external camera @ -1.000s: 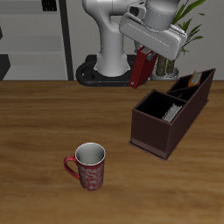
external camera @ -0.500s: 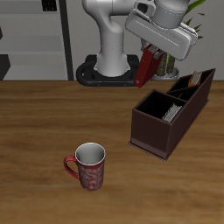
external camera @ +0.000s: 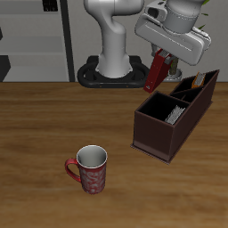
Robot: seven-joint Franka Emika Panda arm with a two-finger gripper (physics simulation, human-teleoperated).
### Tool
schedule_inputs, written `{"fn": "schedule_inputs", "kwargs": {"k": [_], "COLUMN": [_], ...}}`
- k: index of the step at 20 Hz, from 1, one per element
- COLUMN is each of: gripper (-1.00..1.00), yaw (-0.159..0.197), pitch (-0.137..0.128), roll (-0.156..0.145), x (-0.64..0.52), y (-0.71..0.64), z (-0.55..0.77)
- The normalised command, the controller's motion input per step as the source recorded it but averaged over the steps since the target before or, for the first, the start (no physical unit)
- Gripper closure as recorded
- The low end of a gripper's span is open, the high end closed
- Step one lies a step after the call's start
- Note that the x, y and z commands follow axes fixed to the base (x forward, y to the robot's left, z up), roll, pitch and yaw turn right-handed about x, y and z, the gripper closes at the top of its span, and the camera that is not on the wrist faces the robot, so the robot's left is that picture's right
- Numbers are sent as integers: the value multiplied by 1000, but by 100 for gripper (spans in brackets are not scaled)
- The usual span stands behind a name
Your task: Place the orange book into the left desk caddy's left compartment and place the striped book into the left desk caddy's right compartment and place the red book into the left desk caddy's right compartment
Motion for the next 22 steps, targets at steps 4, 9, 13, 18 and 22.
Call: {"fn": "schedule_inputs", "kwargs": {"k": [4,9,13,18,22], "gripper": [100,100,100,100,100], "yaw": [-3,-19,-10,-37,1], "pitch": [-8,-15,-20,32,24], "roll": [26,5,-12,-21,-6], "x": [31,139,125,209,107], "y": [179,59,-2,-60,-22], "z": [36,63,-11,-215,-236]}}
